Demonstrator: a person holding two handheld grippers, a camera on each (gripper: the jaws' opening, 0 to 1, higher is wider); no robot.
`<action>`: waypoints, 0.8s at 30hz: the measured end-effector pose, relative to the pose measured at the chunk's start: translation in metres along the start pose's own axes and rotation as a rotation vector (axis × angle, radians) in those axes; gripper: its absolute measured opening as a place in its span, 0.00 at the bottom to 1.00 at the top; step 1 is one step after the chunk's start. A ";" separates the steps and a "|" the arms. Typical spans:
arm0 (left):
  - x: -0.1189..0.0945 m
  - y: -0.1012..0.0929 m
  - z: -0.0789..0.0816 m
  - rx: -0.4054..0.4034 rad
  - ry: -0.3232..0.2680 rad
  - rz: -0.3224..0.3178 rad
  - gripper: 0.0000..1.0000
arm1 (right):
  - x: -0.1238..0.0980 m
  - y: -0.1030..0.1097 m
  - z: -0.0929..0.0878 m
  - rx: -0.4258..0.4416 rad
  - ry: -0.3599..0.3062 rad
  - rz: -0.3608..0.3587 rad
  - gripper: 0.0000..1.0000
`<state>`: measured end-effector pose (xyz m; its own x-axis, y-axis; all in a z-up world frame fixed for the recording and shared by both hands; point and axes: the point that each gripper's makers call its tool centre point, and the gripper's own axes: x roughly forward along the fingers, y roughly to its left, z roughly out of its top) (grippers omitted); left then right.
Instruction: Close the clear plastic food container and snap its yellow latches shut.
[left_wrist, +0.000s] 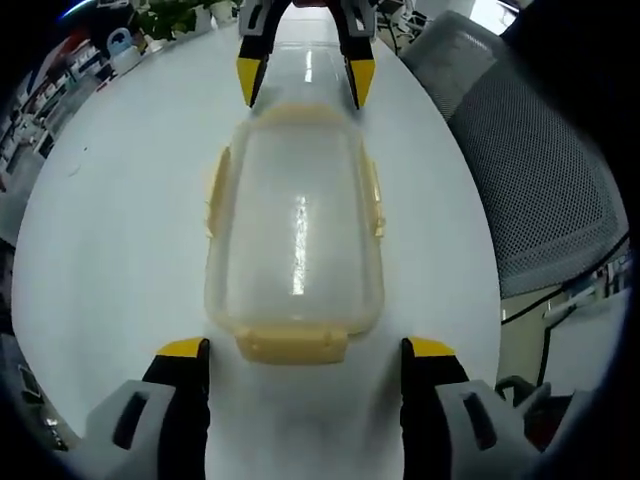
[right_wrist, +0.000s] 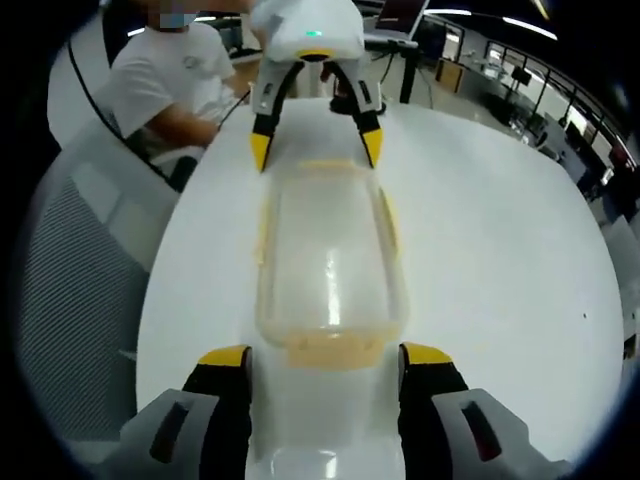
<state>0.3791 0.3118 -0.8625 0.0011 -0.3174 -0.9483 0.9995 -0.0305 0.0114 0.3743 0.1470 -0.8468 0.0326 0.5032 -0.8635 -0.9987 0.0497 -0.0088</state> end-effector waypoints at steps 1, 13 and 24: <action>0.000 0.000 0.000 0.000 0.001 0.000 0.76 | 0.001 -0.001 -0.001 0.000 0.003 -0.003 0.57; 0.000 -0.001 0.003 -0.010 -0.006 0.004 0.69 | 0.004 0.000 -0.008 -0.007 0.041 -0.004 0.52; -0.001 -0.002 0.005 -0.008 -0.012 0.003 0.59 | 0.009 0.001 -0.010 -0.013 0.056 -0.005 0.49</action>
<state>0.3767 0.3073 -0.8602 0.0042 -0.3285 -0.9445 0.9997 -0.0217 0.0120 0.3733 0.1432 -0.8597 0.0362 0.4540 -0.8903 -0.9990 0.0409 -0.0198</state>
